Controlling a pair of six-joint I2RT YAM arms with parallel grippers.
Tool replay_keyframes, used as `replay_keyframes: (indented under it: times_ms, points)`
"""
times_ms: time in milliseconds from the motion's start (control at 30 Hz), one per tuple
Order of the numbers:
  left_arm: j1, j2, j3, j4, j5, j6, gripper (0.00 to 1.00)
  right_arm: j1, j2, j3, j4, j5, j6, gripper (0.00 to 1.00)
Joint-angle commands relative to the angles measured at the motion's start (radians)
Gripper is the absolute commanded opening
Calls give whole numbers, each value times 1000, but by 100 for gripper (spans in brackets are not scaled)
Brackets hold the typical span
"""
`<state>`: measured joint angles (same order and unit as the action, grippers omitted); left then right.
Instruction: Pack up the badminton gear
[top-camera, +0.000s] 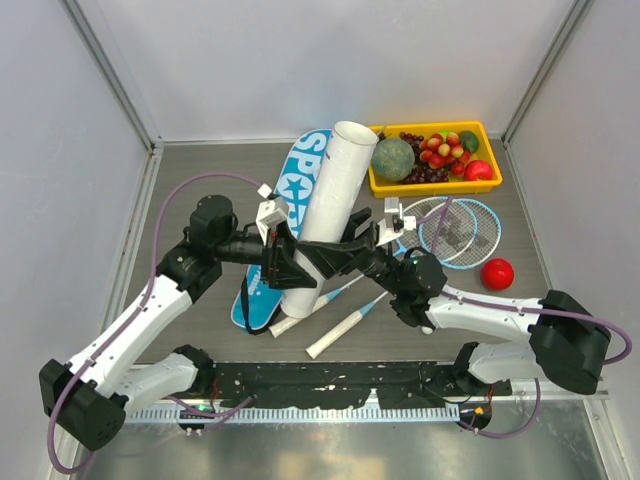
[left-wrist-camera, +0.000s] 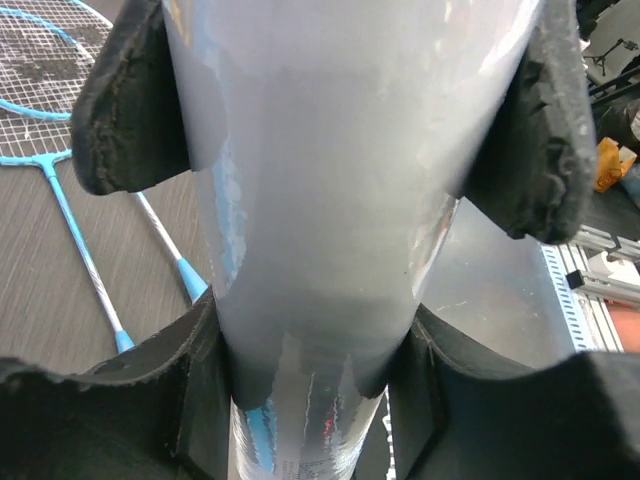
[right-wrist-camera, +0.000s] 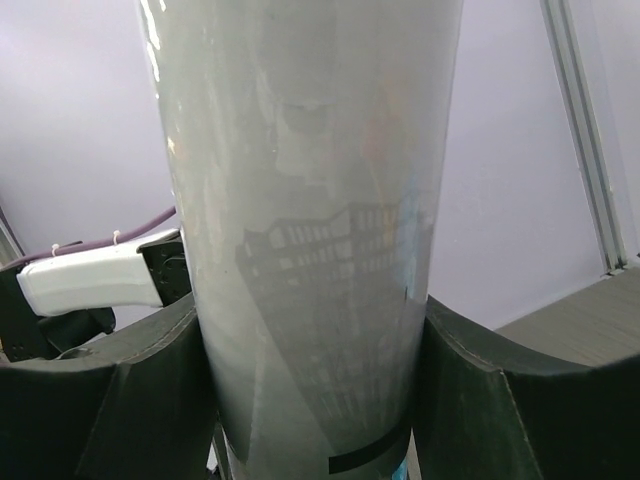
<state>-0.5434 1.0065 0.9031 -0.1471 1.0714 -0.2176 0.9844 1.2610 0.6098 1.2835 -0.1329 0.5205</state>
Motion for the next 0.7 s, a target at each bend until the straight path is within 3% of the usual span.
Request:
replay_keyframes:
  times_ms: [0,67,100,167,233,367,467,633,667]
  points:
    - [-9,-2,72,76,50,-40,39,5,-18,-22,249,13,0,38]
    - [-10,-6,74,92,52,-54,35,5,-29,-45,246,32,-14,48]
    - [-10,-9,77,83,45,-45,33,4,-43,-59,243,38,-29,58]
    - [-10,-17,88,0,13,15,29,3,-73,-82,218,61,-52,75]
    - [-6,-23,92,-75,-34,72,29,0,-113,-102,168,81,-85,85]
    - [13,-31,100,-156,-79,109,28,-1,-225,-120,-39,128,-135,95]
    - [28,-43,115,-230,-129,129,28,-1,-354,-140,-281,212,-134,95]
    - [31,-126,100,-394,-356,211,26,-1,-526,-62,-961,481,41,93]
    - [31,-152,85,-408,-404,213,26,-1,-555,-38,-1034,508,108,91]
